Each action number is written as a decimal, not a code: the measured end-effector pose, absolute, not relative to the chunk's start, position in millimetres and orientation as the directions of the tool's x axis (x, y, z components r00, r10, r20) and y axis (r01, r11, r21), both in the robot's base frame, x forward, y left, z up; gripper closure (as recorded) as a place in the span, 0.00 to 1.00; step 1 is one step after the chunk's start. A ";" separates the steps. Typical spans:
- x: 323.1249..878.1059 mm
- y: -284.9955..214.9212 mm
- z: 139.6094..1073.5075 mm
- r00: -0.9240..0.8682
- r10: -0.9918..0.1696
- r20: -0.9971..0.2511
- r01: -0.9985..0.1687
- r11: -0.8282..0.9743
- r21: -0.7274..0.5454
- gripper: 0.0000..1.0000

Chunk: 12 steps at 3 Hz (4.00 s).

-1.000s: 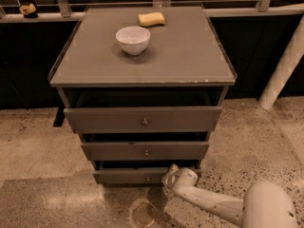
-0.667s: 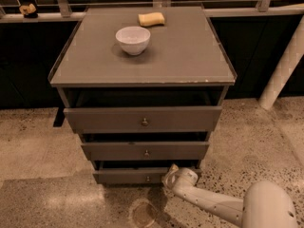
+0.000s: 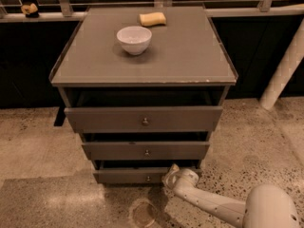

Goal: Open bottom drawer

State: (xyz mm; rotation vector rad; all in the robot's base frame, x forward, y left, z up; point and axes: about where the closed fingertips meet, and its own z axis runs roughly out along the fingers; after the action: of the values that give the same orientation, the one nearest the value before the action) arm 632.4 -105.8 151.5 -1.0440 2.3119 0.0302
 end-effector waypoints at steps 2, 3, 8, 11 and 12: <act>616.6 -101.5 153.7 -0.539 -0.660 -0.523 -0.684 0.706 -0.186 1.00; 614.7 -101.7 154.7 -0.539 -0.659 -0.525 -0.684 0.706 -0.184 1.00; 583.0 -93.3 157.7 -0.558 -0.635 -0.534 -0.683 0.717 -0.139 1.00; 573.1 -95.8 153.0 -0.571 -0.631 -0.525 -0.685 0.719 -0.119 1.00; 572.9 -95.8 157.1 -0.571 -0.631 -0.525 -0.685 0.719 -0.119 1.00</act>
Offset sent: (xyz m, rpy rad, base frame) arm -0.3372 0.0510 -0.2053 -0.0879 0.0742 -0.0383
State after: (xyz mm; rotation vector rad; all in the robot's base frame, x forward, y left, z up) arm 572.9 -95.8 157.1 -0.9986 2.3780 0.1312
